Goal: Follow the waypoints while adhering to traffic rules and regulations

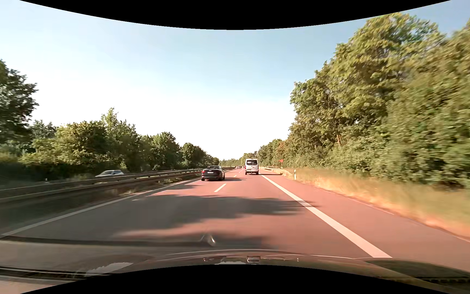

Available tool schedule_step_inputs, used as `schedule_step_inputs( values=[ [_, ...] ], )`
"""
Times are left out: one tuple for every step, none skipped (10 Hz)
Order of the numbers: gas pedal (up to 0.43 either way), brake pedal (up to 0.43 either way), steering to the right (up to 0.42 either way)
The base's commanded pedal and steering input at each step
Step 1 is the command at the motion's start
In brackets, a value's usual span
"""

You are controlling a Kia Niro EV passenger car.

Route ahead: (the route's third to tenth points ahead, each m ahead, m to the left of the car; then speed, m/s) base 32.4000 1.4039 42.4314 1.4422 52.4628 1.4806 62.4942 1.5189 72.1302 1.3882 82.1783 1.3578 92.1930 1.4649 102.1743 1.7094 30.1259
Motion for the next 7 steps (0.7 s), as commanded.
schedule_step_inputs(
  values=[
    [0.248,0.006,-0.001],
    [0.260,0.006,-0.002],
    [0.260,0.006,-0.002],
    [0.260,0.006,-0.003],
    [0.260,0.006,-0.003],
    [0.260,0.006,-0.003],
    [0.260,0.006,-0.003]
  ],
)
